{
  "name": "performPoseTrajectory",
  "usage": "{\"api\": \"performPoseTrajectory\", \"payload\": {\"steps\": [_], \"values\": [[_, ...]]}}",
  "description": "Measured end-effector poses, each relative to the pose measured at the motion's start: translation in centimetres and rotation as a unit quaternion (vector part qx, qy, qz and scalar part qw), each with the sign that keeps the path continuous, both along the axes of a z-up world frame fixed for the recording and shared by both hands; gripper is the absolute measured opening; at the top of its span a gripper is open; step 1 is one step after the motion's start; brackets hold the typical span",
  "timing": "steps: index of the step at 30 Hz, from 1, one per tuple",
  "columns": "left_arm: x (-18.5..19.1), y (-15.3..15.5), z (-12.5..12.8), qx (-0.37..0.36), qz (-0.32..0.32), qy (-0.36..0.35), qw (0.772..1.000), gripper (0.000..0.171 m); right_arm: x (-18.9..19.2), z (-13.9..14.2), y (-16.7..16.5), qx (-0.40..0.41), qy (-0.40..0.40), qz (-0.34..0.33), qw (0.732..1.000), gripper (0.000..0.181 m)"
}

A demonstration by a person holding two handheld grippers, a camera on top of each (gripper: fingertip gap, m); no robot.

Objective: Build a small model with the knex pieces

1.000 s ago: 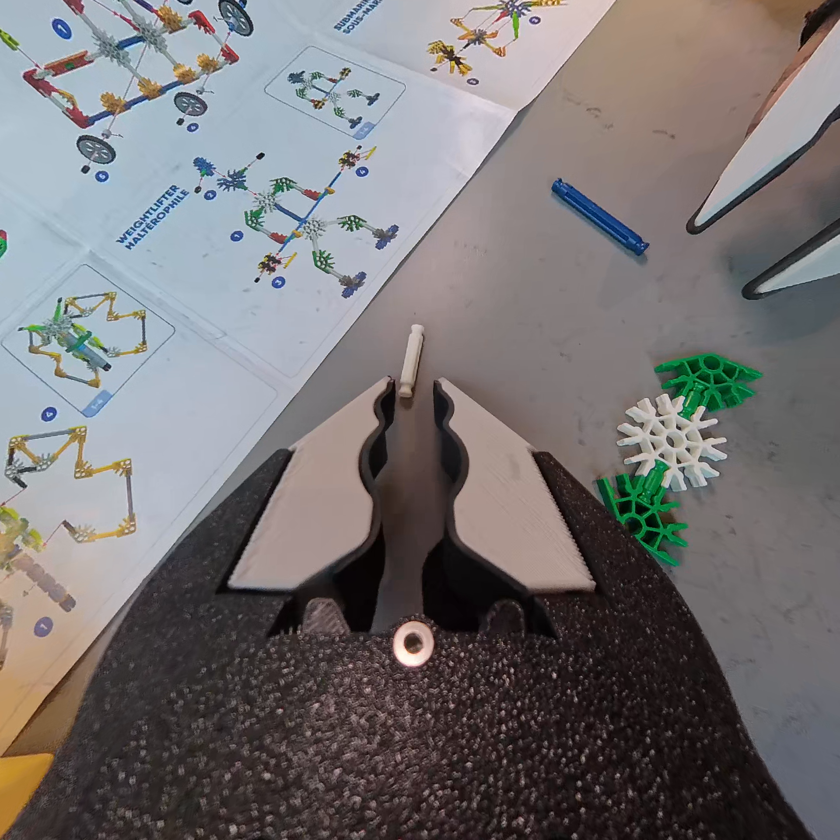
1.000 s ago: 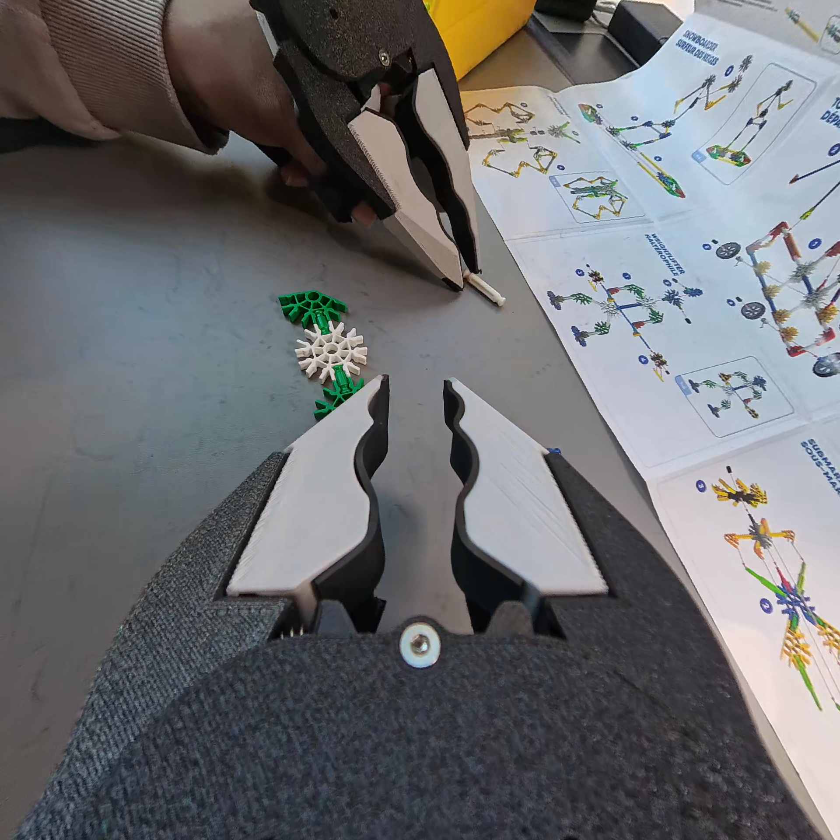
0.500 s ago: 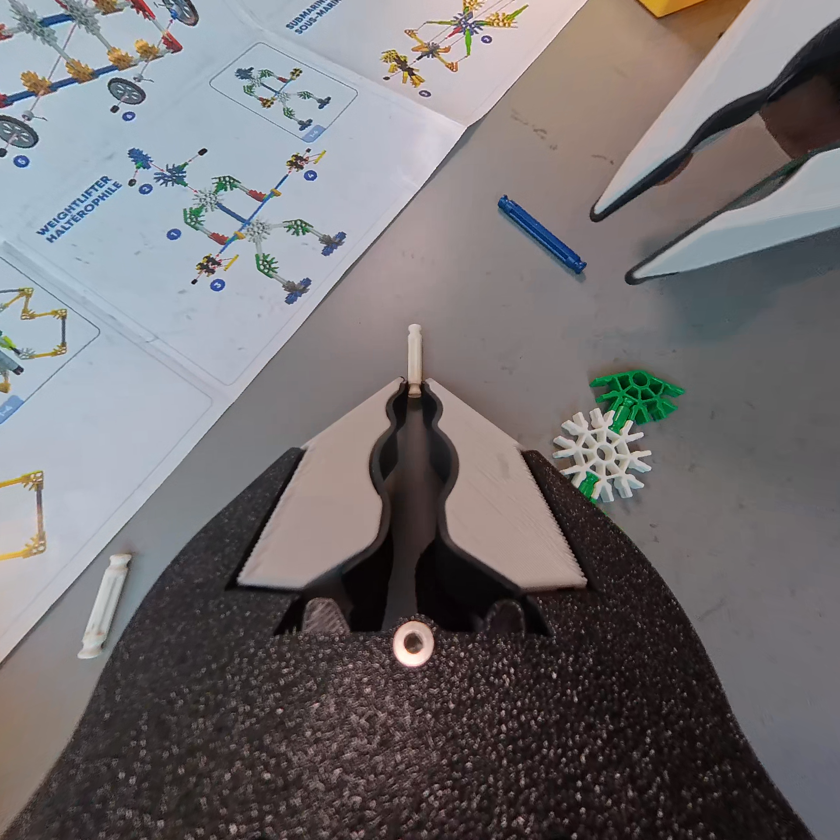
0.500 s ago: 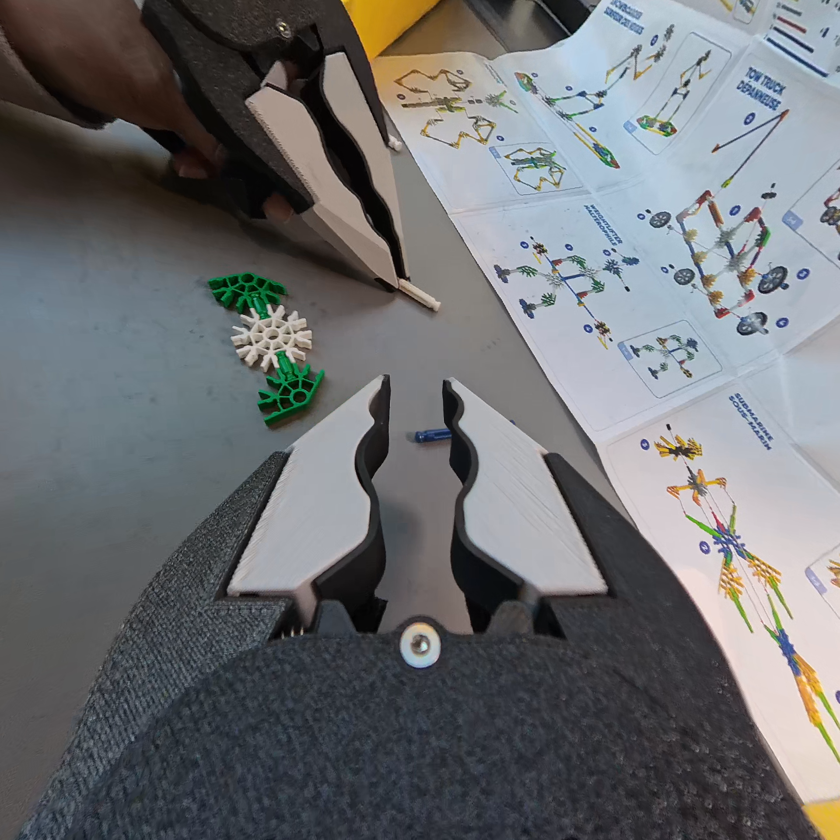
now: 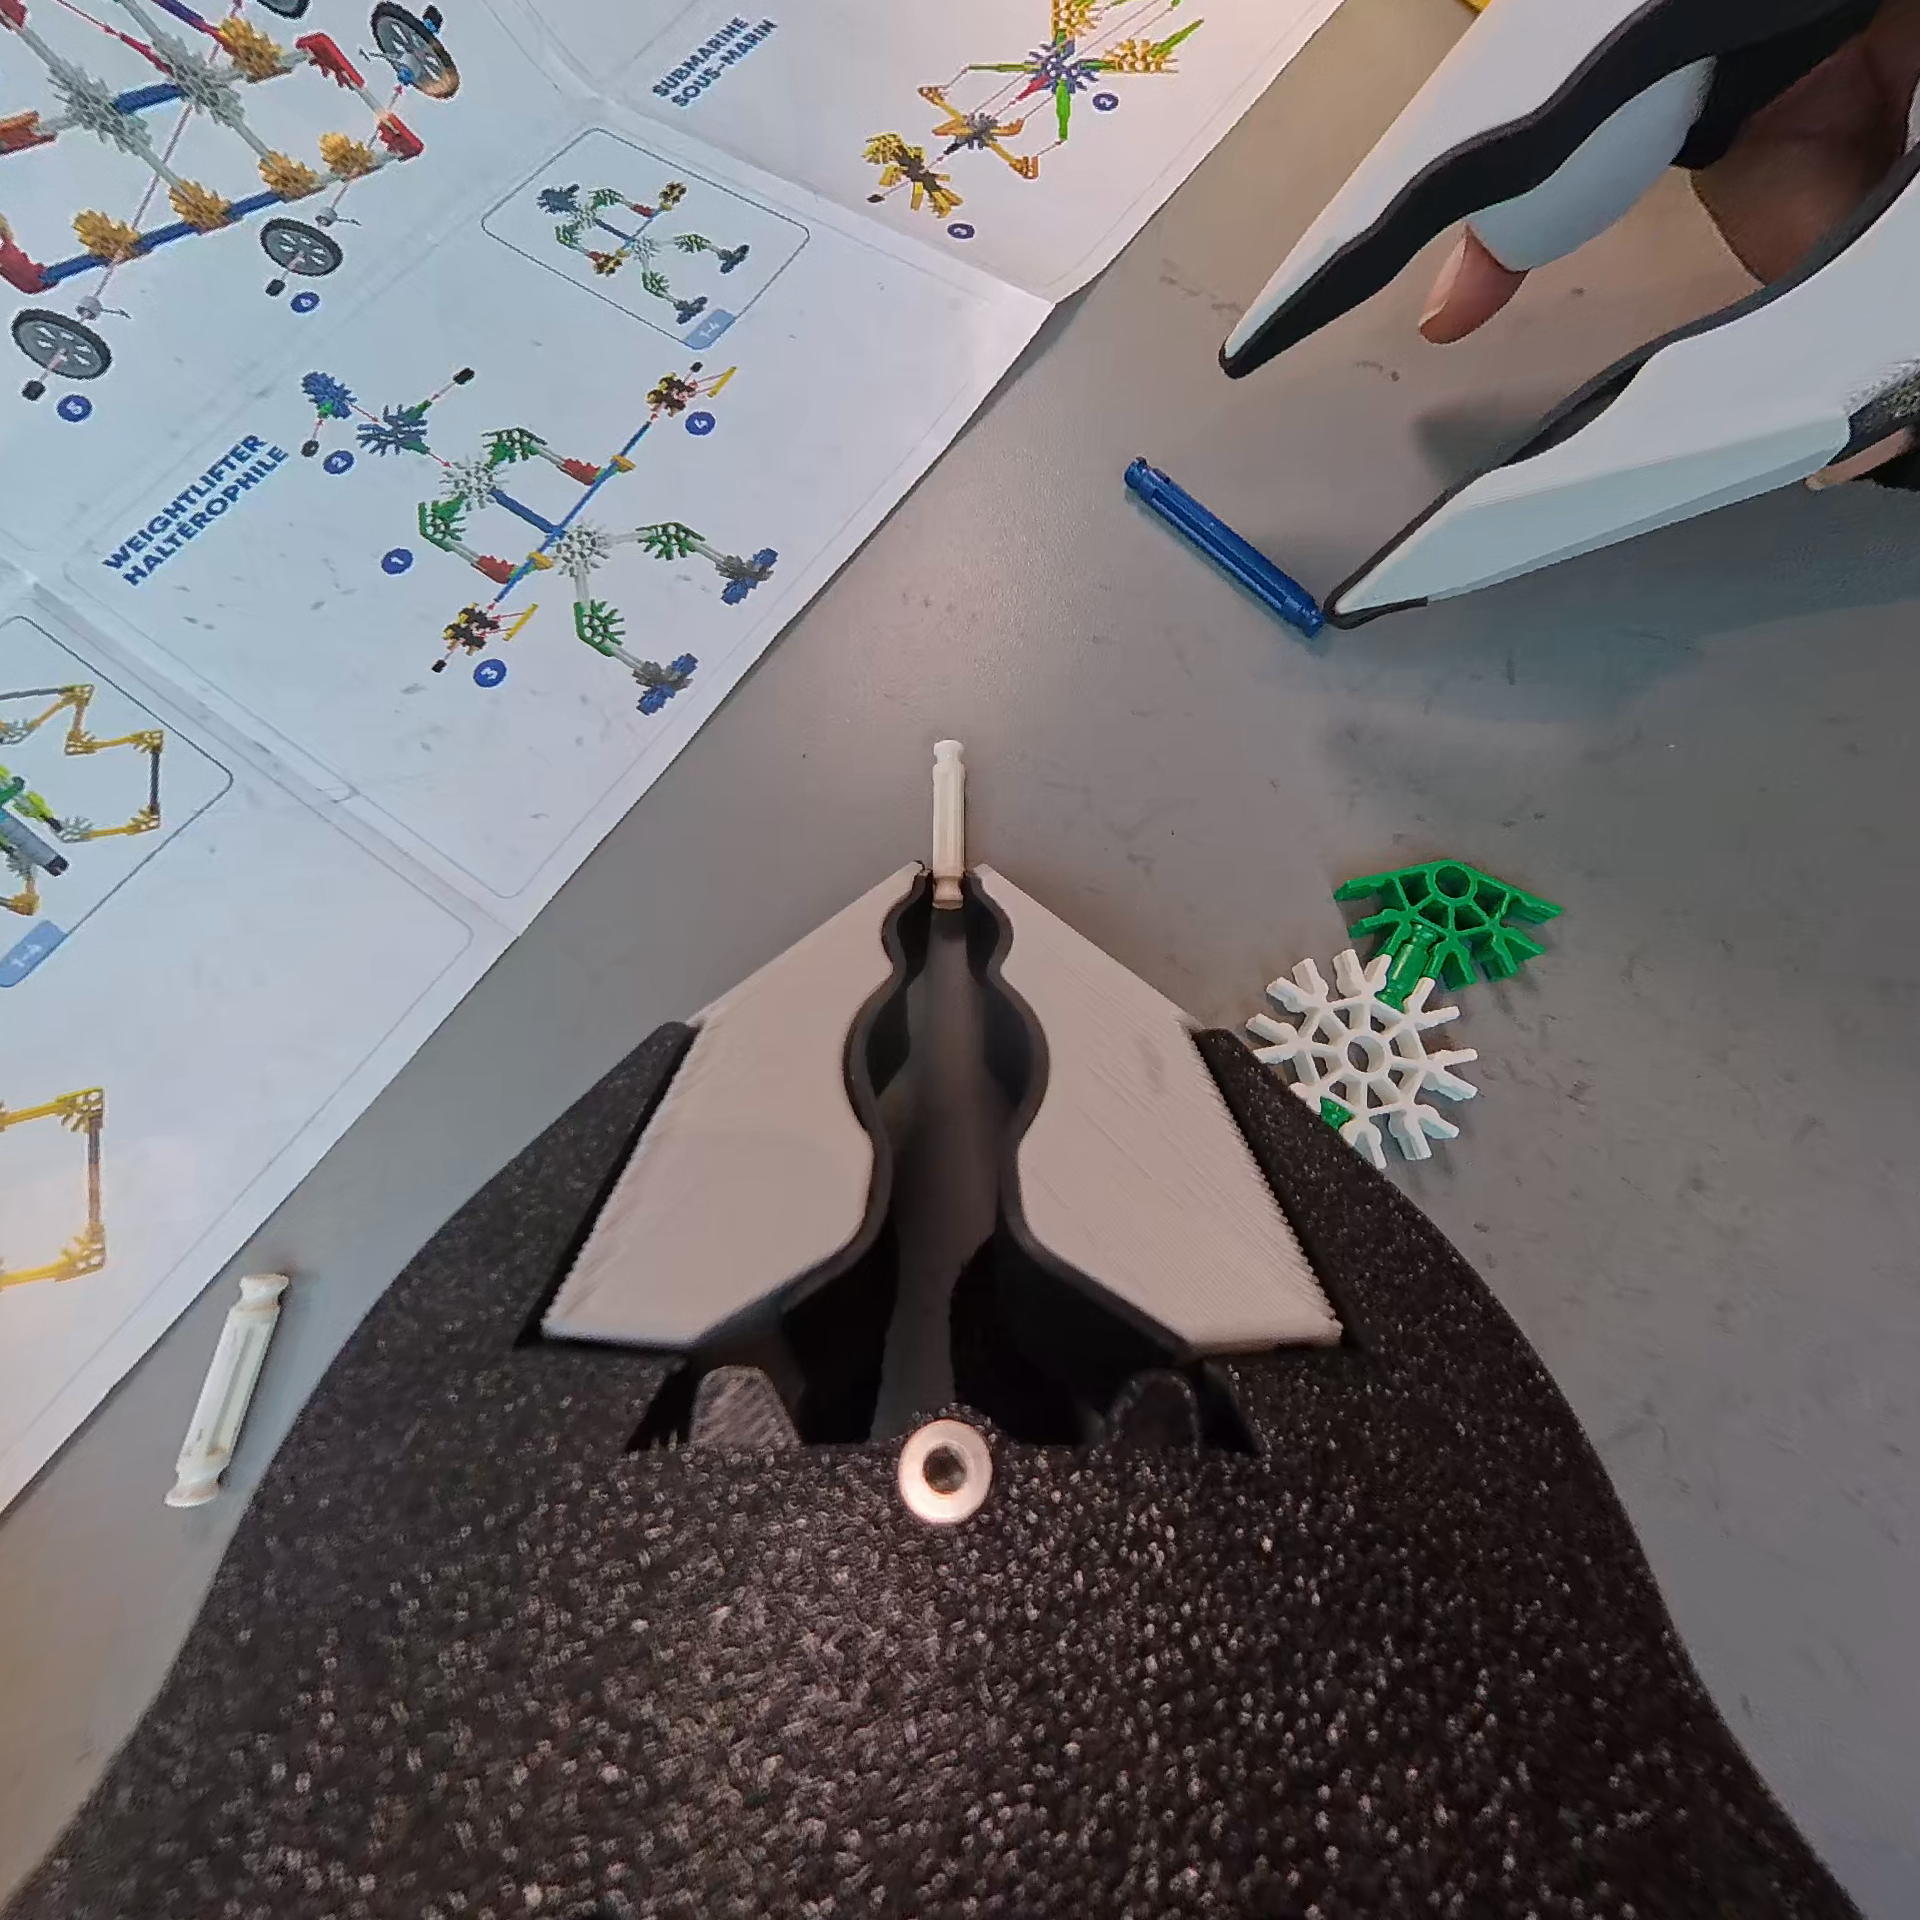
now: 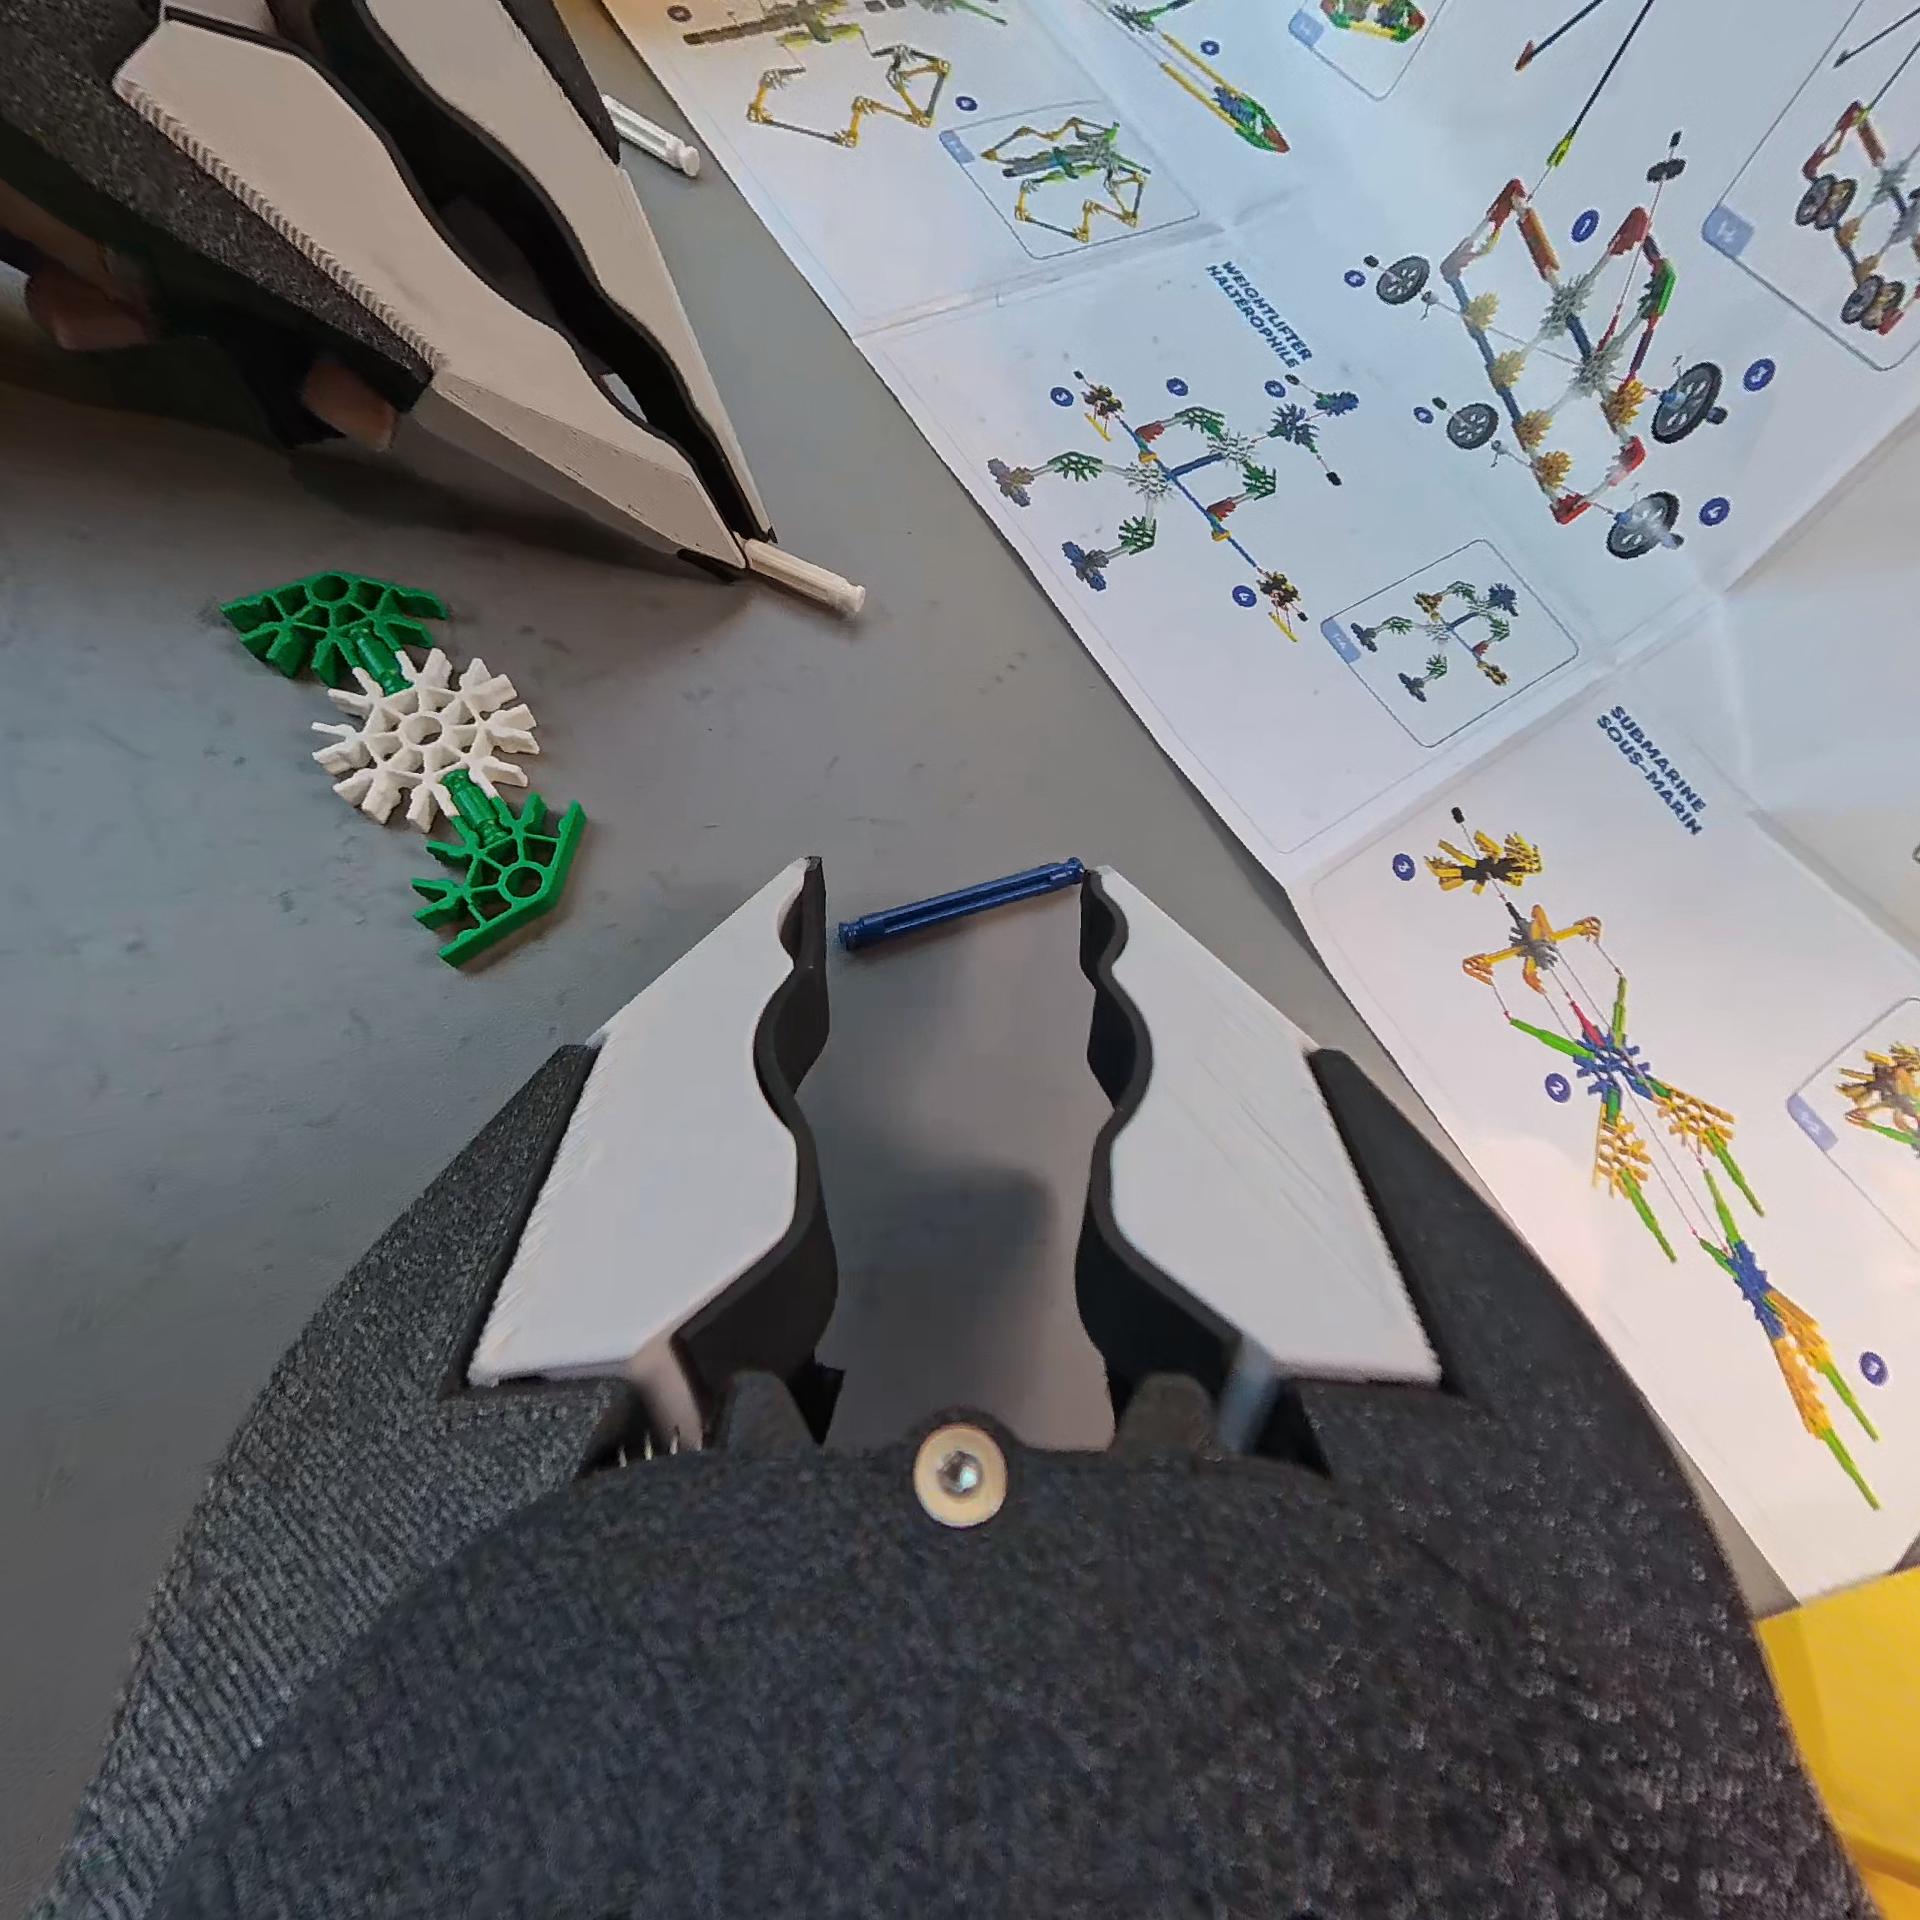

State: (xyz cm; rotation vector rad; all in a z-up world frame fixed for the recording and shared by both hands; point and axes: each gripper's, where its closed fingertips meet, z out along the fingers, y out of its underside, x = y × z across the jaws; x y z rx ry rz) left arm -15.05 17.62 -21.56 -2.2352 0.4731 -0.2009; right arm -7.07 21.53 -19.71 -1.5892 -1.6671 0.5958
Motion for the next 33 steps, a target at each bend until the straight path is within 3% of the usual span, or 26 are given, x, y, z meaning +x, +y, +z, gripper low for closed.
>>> {"api": "performPoseTrajectory", "payload": {"steps": [8,20,27,33], "values": [[0.1,-0.3,0.1,-0.002,0.0,-0.007,1.0,0.004,0.0,-0.4,-0.3,0.016,-0.013,0.006,1.0,0.047],[-1.0,-1.6,1.4,-0.005,0.032,-0.091,0.995,0.004,0.0,-0.1,-0.9,0.042,-0.004,0.022,0.999,0.042],[-2.3,-3.6,1.0,-0.035,0.033,-0.108,0.993,0.004,0.0,-0.1,-1.0,0.047,-0.003,0.027,0.999,0.04],[-0.9,-6.8,1.7,-0.057,0.006,-0.102,0.993,0.004,0.2,0.1,-0.7,0.048,0.003,0.024,0.999,0.037]]}}
